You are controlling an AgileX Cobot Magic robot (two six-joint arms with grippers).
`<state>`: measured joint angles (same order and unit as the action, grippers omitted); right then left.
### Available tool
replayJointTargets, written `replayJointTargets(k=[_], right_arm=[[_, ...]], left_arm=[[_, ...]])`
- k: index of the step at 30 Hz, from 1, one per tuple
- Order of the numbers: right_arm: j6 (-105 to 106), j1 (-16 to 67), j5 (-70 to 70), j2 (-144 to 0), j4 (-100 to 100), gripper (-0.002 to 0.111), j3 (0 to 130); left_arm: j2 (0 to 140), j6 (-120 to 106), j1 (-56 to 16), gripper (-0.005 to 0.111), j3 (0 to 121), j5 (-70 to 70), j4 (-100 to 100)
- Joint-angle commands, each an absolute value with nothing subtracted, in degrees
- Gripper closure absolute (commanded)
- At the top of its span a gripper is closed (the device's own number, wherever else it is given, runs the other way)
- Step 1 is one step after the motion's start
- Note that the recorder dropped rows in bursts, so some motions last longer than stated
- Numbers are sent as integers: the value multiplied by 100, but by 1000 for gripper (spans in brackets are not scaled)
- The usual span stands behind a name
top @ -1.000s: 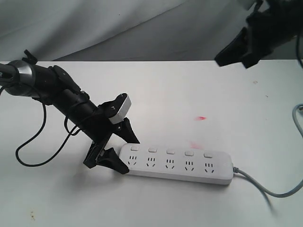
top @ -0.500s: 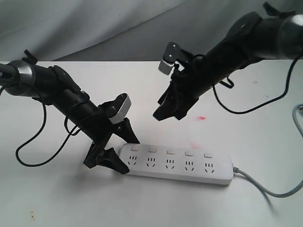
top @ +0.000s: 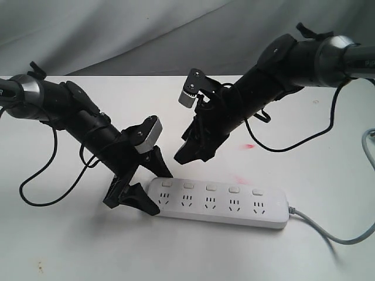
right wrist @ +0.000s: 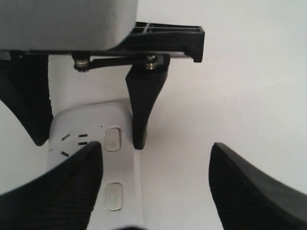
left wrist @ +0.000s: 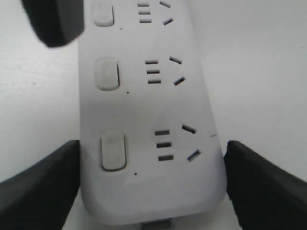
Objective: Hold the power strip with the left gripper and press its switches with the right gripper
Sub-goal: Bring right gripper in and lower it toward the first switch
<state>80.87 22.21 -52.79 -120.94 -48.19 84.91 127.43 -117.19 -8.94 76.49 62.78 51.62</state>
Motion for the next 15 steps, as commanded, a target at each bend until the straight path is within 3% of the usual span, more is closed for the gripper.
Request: replayJointTargets(k=[1, 15], right_arm=[[8470, 2242, -5208, -12165, -4946, 49, 8513], [9073, 2532, -4868, -12572, -5420, 49, 8513]], left_arm=[[12754, -11703, -927, 107, 7626, 6277, 5169], [12754, -11703, -927, 107, 7626, 6277, 5169]])
